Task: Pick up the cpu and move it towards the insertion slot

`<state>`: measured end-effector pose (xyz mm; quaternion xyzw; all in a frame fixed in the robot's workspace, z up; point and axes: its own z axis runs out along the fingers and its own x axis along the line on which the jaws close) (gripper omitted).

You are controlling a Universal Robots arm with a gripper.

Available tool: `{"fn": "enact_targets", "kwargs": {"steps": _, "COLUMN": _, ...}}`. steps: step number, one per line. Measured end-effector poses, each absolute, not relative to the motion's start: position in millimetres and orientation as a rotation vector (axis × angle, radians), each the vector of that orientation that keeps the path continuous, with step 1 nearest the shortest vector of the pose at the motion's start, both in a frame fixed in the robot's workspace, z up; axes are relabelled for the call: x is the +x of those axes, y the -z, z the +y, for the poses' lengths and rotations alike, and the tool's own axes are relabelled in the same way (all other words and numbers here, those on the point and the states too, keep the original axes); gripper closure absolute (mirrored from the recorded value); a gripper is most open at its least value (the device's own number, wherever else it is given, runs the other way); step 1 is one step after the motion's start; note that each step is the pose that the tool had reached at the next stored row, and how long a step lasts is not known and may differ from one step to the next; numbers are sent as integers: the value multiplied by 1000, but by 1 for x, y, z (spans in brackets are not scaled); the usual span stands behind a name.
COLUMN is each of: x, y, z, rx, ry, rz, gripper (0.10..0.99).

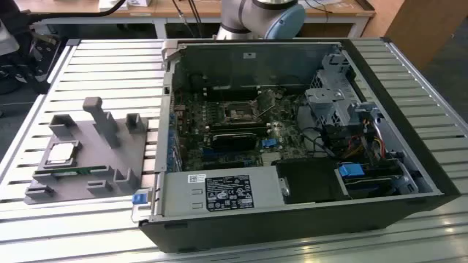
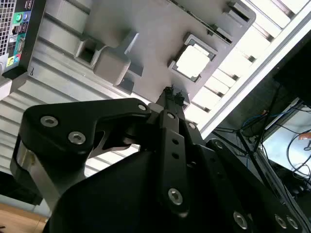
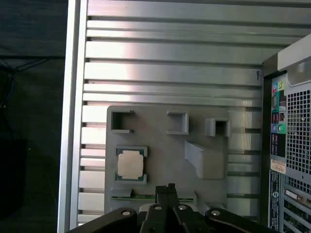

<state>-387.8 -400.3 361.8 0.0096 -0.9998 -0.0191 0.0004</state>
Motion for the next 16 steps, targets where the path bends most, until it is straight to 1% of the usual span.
{"fn": "enact_targets", "kwargs": {"steps": 16, "x": -392, "y": -362, "z": -400, "rx": 30, "ry": 60, "rz": -3140, "gripper": 980}}
